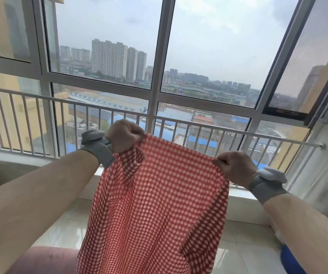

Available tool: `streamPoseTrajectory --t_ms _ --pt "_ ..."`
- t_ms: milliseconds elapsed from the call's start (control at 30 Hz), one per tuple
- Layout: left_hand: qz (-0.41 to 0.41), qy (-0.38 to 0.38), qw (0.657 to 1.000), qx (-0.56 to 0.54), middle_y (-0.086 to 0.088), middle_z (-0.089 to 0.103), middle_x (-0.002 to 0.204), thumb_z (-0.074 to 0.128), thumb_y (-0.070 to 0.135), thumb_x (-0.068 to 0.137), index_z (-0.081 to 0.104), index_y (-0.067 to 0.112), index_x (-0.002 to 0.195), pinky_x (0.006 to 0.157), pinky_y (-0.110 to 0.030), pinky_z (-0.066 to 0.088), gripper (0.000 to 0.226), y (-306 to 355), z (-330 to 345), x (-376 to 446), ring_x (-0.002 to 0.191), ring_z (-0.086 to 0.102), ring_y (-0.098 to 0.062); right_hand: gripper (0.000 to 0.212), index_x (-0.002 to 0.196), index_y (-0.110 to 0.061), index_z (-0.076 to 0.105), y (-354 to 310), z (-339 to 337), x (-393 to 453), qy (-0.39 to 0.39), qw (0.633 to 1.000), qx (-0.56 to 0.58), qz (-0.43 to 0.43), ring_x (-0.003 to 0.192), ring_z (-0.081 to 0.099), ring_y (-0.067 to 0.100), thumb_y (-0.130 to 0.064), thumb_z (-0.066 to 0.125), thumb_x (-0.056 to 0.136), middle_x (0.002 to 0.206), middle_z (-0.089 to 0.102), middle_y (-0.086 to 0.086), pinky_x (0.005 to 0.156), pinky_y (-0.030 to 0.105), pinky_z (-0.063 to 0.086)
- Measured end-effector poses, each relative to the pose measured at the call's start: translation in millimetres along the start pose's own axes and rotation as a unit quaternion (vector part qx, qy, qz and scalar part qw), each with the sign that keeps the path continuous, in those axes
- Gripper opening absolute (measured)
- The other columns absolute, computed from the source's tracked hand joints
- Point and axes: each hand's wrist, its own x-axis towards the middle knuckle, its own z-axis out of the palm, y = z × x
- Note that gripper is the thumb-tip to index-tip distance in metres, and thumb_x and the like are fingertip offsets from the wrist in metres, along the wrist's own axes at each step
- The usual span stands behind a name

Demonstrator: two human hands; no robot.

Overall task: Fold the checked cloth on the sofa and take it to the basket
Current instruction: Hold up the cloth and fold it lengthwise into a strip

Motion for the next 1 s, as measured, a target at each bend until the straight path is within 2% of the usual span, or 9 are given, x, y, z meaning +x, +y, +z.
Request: streamPoseTrajectory --t_ms 200,367,433,533,600,633,733,867,1000 --pt "-0.053 0.013 0.998 -0.028 -0.003 0.071 0.088 0.061 0.009 0.087 0.074 0.009 0.098 0.08 -0.028 0.055 0.017 5.7 12.1 -8.7 0.078 0.065 -0.014 0.021 0.07 -0.02 0.073 -3.3 -3.8 4.7 -0.003 0.995 0.078 0.054 0.063 0.062 0.016 -0.026 0.067 0.089 0.065 0.067 -0.005 0.06 0.027 0.048" --pt "-0.252 -0.06 0.959 -0.116 -0.019 0.063 0.119 0.044 -0.006 0.091 0.066 0.002 0.112 0.097 -0.04 0.048 0.031 6.4 20.1 5.4 0.101 0.058 -0.028 0.022 0.069 -0.026 0.071 -22.0 -4.5 6.6 -0.062 0.99 0.118 0.042 0.062 0.063 0.008 -0.025 0.066 0.09 0.063 0.068 -0.012 0.056 0.018 0.048" --pt "-0.27 -0.105 0.945 -0.155 -0.024 0.057 0.127 0.041 -0.003 0.093 0.061 -0.001 0.12 0.1 -0.04 0.045 0.033 8.1 24.7 4.0 0.106 0.055 -0.03 0.026 0.066 -0.035 0.068 -36.0 -2.3 6.0 -0.082 0.988 0.131 0.025 0.059 0.061 -0.001 -0.025 0.066 0.09 0.061 0.067 -0.02 0.054 0.009 0.043" --pt "-0.165 -0.177 0.959 -0.144 -0.012 0.06 0.126 0.047 0.027 0.097 0.057 0.01 0.125 0.094 -0.035 0.048 0.034 15.9 44.1 -10.1 0.108 0.057 -0.02 0.029 0.065 -0.042 0.065 -54.6 3.3 8.9 -0.096 0.989 0.112 -0.02 0.064 0.06 0.0 -0.026 0.068 0.088 0.065 0.066 -0.021 0.059 0.008 0.041" --pt "-0.022 -0.219 0.972 -0.086 0.012 0.07 0.097 0.054 0.063 0.081 0.051 0.027 0.132 0.068 -0.018 0.049 0.062 25.2 53.6 -21.0 0.074 0.058 -0.001 0.026 0.067 -0.045 0.065 -65.9 4.3 10.6 -0.113 0.987 0.102 -0.042 0.067 0.06 -0.002 -0.029 0.068 0.088 0.068 0.065 -0.024 0.06 0.007 0.041" --pt "0.031 -0.243 0.968 -0.055 0.021 0.068 0.081 0.058 0.071 0.072 0.045 0.036 0.135 0.057 -0.016 0.046 0.073 31.6 57.3 -25.9 0.061 0.055 -0.003 0.025 0.069 -0.046 0.066 -70.3 3.2 11.9 -0.128 0.985 0.101 -0.051 0.069 0.061 -0.002 -0.03 0.066 0.088 0.071 0.065 -0.024 0.061 0.009 0.043" --pt "0.088 -0.266 0.96 -0.003 0.043 0.056 0.076 0.068 0.062 0.065 0.034 0.056 0.131 0.056 -0.01 0.043 0.074 45.2 71.2 -28.1 0.065 0.055 0.014 0.025 0.071 -0.05 0.068 -78.2 -0.1 14.1 -0.174 0.976 0.113 -0.068 0.073 0.064 0.0 -0.032 0.064 0.089 0.077 0.068 -0.022 0.066 0.015 0.05" --pt "0.08 -0.255 0.964 0.005 0.021 0.063 0.092 0.074 0.043 0.074 0.061 0.035 0.117 0.077 -0.02 0.049 0.046 45.7 79.9 -24.8 0.082 0.06 0.002 0.02 0.075 -0.046 0.072 -75.9 -0.3 13.9 -0.183 0.971 0.15 -0.03 0.078 0.066 0.006 -0.031 0.067 0.087 0.077 0.07 -0.019 0.069 0.019 0.053" --pt "0.084 -0.254 0.963 0.029 0.018 0.061 0.074 0.071 0.038 0.079 0.07 0.026 0.091 0.073 -0.024 0.053 0.018 48.7 85.7 -30.2 0.07 0.059 -0.001 0.03 0.061 -0.039 0.068 -70.7 0.5 10.0 -0.177 0.973 0.147 -0.019 0.059 0.057 -0.001 -0.025 0.069 0.088 0.059 0.063 -0.022 0.052 0.009 0.043"
